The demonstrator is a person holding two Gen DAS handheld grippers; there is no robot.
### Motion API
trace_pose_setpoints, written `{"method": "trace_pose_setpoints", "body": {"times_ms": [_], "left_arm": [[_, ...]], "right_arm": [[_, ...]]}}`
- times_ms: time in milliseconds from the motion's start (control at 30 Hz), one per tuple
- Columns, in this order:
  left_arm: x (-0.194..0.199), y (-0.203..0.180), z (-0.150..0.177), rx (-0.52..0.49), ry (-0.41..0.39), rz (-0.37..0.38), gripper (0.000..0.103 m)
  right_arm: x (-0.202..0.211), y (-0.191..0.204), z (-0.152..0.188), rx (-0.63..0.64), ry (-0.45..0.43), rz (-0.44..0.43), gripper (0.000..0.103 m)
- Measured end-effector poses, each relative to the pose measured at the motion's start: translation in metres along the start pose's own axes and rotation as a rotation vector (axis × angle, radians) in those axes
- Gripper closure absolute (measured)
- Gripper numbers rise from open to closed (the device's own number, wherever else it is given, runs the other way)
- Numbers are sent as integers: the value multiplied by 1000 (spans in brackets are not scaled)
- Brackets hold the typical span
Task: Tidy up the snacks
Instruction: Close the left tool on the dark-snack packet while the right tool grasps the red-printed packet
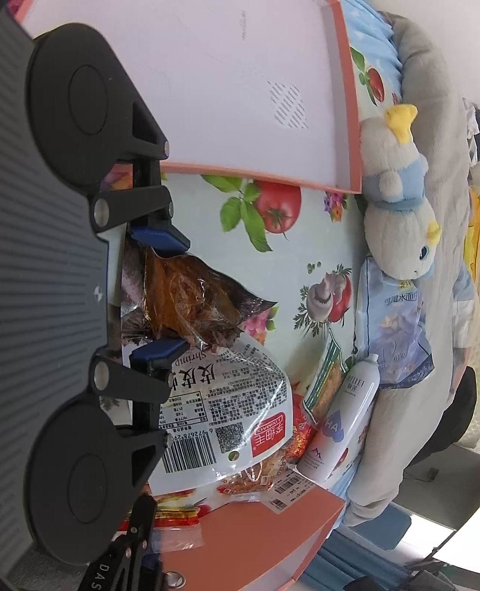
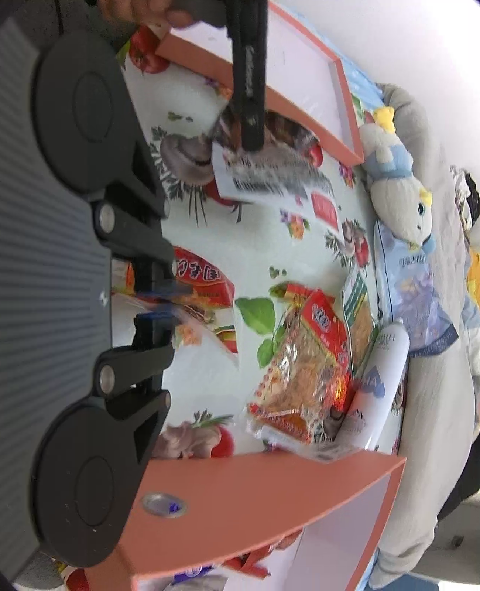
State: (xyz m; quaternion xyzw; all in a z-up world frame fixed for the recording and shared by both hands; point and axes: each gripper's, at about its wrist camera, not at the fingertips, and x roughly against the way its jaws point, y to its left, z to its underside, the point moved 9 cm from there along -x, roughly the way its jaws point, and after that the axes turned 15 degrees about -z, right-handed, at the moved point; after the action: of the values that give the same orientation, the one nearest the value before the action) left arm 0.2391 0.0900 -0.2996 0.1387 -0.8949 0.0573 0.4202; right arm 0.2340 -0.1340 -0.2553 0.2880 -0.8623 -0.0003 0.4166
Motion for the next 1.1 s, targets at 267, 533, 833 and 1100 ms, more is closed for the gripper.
{"method": "trace_pose_setpoints", "body": {"times_ms": [267, 533, 833, 1100], "left_arm": [[8, 8, 1, 20, -14, 2, 46], [10, 18, 4, 40, -2, -5, 46], [10, 27, 1, 68, -11, -22, 46], [10, 32, 1, 78, -7, -33, 46]], "right_arm": [[9, 10, -9, 41, -71, 17, 27], [-15, 20, -5, 53, -60, -14, 27], [-13, 39, -9, 54, -74, -114, 27], [-48, 52, -2, 109, -27, -111, 30]]}}
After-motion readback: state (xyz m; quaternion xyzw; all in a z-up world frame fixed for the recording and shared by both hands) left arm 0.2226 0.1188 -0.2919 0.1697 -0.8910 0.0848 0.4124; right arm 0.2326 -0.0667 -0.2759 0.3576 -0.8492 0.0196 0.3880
